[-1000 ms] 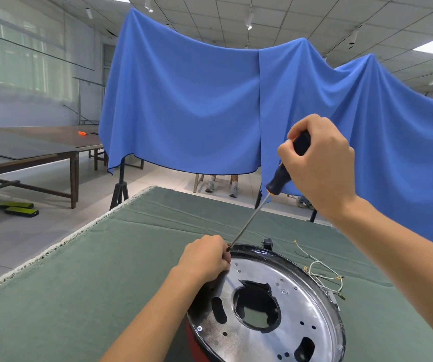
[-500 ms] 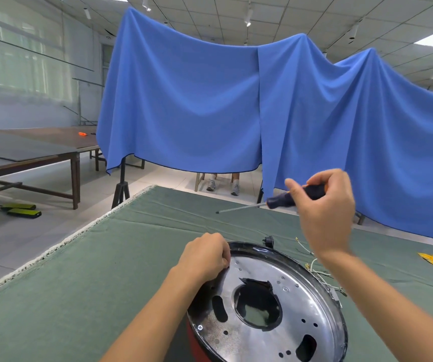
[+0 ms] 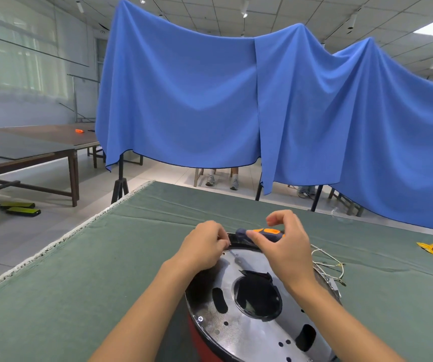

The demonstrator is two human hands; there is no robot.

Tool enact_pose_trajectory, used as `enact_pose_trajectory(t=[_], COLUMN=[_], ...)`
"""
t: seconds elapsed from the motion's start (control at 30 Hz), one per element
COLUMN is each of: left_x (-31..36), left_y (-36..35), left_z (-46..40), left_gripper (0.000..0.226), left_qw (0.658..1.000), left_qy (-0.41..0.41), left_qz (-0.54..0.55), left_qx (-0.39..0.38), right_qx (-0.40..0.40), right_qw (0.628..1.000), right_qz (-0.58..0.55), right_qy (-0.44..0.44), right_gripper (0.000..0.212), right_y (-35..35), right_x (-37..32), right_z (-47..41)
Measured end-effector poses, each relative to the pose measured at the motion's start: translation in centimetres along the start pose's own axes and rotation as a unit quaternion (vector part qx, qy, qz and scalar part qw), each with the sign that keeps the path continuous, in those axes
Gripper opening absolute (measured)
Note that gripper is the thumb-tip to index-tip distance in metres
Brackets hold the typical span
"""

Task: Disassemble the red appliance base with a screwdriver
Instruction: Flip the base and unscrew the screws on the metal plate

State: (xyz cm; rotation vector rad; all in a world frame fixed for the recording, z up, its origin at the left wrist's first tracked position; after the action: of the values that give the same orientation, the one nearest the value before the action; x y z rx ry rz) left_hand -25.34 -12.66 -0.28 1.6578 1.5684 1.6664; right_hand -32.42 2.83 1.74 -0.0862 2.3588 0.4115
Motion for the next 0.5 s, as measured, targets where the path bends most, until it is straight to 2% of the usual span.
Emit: enact_pose_trajectory(t=[0.17,0.27,0.4,0.47,0.5], left_x=[-1.4,-3.9,-6.8,-7.9,-8.4], left_y=[2.7,3.7,3.6,3.2,3.0], left_z=[1.4,3.0,4.8,5.4,5.5], left_gripper=[0.006,0.014,0.016,0.014,0.013], left_qw=[0.976,0.956,0.966,0.981,0.988], left_qy=[0.048,0.097,0.138,0.147,0.142], left_qz=[0.191,0.258,0.207,0.111,0.020], left_qx=[0.095,0.097,0.071,0.063,0.051], right_qx=[-0.134,-0.175,-0.193,-0.197,-0.198], right_qw=[0.987,0.974,0.969,0.967,0.966], right_qz=[0.092,0.134,0.142,0.142,0.140], right_qy=[-0.019,-0.044,-0.065,-0.078,-0.084], right_gripper=[0.028,0.026,0.027,0.028,0.028], right_y=[-1.2,-1.5,-1.8,-1.8,-1.8], right_x=[0.6,1.0,0.9,0.9,1.0], right_z=[1.0,1.5,1.7,1.8,1.8])
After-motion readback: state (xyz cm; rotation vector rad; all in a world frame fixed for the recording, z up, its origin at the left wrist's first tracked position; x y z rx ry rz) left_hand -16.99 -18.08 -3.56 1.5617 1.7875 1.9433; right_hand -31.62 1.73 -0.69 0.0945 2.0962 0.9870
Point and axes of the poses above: each hand's wrist, its own z-axis away from the middle knuckle, its own y-axis out of the back of the hand, x = y × z, the point moved 4 cm from there along -z, towards the middle knuckle, and after that the axes turned 11 degrees about -z, right-handed, at the moved point
